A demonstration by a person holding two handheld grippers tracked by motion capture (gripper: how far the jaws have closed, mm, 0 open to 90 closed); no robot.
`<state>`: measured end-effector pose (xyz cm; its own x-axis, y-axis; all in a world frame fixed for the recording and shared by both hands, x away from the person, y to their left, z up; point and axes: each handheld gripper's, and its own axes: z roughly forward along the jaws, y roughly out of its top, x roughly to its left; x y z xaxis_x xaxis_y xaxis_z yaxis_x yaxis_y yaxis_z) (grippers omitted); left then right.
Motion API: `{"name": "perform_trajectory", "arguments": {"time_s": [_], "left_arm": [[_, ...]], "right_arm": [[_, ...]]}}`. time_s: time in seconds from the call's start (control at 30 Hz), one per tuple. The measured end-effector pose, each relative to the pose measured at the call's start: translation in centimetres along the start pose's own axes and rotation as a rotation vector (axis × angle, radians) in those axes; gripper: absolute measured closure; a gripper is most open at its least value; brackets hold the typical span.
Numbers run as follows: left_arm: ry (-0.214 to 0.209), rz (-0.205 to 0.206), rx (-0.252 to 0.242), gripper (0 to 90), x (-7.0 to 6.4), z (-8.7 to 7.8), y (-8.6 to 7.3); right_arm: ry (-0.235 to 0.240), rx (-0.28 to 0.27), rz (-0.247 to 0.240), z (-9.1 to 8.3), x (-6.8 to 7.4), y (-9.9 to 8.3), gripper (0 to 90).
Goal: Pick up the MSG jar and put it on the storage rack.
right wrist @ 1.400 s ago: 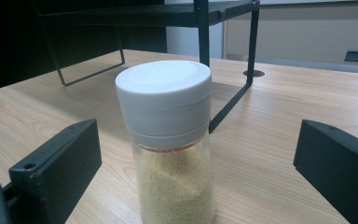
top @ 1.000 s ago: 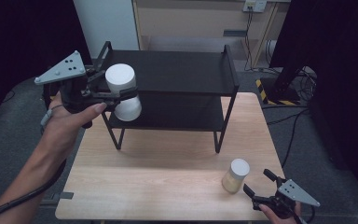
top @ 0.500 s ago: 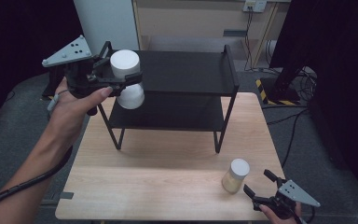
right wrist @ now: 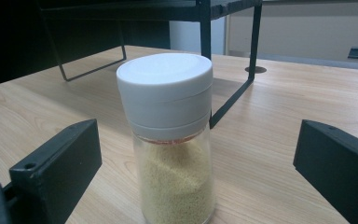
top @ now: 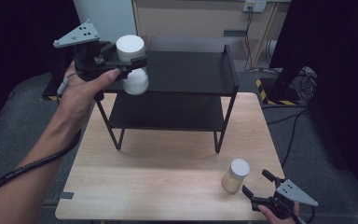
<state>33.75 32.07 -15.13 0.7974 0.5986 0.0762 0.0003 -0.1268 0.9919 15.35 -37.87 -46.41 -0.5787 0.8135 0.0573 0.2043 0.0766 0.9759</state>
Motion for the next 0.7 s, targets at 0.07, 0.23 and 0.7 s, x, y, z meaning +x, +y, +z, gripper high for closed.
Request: {"name": "perform_trajectory", "arguments": {"time_s": [0.07, 0.23, 0.7], "left_arm": [[0.006, 0.000, 0.005, 33.1, 0.2, 0.4, 0.0], [0.019, -0.008, 0.004, 33.1, 0.9, 1.1, -0.1], [0.070, -0.046, 0.032, 33.1, 2.7, 3.3, -1.2]], "right_arm": [[-0.001, 0.001, 0.000, 0.0, 0.0, -0.1, 1.4], [-0.004, 0.003, 0.004, -0.2, -0.1, -0.1, 1.4], [-0.004, 0.007, 0.007, -0.2, -0.4, -0.2, 1.5]]}}
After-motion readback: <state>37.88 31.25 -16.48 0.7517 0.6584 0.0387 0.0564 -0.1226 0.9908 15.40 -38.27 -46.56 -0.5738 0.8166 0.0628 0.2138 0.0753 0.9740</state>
